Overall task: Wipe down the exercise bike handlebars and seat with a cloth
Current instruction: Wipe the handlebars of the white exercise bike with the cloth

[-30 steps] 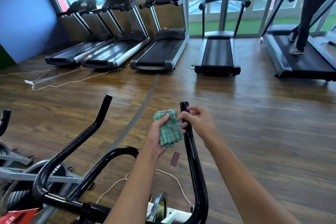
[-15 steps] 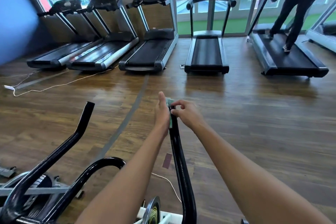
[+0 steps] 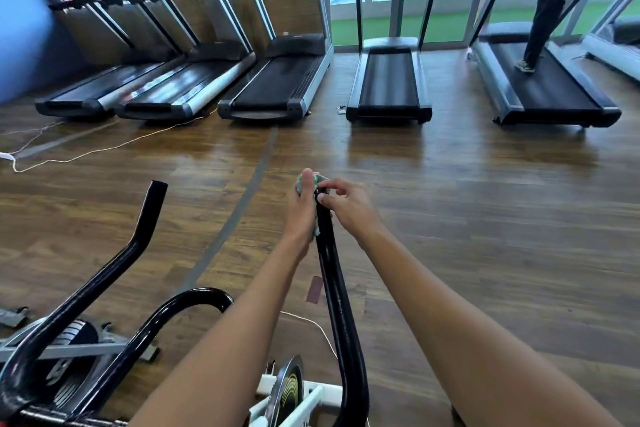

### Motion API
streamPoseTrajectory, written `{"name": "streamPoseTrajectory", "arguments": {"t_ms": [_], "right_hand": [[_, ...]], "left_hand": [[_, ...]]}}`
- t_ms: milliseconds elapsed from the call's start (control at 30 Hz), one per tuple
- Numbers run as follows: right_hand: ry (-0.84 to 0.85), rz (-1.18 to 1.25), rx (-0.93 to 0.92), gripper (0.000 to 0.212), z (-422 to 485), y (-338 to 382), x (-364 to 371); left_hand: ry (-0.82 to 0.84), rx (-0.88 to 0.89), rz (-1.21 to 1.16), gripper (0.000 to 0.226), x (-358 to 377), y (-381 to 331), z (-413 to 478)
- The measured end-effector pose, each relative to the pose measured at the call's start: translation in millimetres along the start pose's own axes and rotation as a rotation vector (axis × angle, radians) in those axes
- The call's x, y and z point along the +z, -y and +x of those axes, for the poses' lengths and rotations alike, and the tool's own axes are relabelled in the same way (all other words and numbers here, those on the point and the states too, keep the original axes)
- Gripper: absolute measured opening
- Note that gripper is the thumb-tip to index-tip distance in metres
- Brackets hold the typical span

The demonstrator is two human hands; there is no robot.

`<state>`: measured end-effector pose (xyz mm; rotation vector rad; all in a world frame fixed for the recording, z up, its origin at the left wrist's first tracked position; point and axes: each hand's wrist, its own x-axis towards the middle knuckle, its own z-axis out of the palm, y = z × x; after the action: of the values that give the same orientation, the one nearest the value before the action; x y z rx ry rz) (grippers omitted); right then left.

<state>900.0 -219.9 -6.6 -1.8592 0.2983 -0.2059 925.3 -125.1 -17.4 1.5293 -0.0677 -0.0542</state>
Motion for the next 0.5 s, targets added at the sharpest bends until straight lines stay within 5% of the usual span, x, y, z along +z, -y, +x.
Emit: {"name": "streamPoseTrajectory", "arguments": {"t_ms": [500], "right_hand": [[-0.014, 0.141, 0.081, 0.021, 6, -8, 9]], "left_hand": [[-0.299, -0.347, -0.042, 0.041, 11, 30, -36]]}}
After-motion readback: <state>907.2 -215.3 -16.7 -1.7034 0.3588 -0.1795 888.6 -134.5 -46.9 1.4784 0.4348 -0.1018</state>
